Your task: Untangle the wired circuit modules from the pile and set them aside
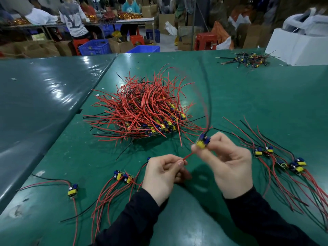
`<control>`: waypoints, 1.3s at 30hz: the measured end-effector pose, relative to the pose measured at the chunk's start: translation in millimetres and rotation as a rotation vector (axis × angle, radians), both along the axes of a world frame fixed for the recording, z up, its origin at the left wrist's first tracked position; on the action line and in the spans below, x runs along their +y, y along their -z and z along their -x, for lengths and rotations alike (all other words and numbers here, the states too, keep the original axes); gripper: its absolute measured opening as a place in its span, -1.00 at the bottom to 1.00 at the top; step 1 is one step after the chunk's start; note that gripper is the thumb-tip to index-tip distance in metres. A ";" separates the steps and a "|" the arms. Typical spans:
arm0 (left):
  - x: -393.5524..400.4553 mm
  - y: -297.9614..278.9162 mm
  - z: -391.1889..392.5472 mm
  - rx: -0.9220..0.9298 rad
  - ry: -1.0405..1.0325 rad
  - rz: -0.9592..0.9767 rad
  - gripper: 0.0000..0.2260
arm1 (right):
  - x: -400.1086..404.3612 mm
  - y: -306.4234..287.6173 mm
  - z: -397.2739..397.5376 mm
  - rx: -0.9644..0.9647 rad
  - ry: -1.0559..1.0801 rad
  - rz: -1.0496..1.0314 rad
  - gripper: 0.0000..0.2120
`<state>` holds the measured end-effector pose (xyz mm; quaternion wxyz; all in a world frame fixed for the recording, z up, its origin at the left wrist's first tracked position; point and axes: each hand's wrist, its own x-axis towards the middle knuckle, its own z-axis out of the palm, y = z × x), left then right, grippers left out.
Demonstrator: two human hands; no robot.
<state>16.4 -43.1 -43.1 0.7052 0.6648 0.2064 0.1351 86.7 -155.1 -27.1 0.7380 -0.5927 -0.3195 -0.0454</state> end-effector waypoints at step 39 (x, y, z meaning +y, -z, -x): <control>26.2 -20.8 6.0 -0.186 -0.042 0.333 -0.89 | -1.7 -7.6 6.5 0.672 -0.670 0.567 -0.85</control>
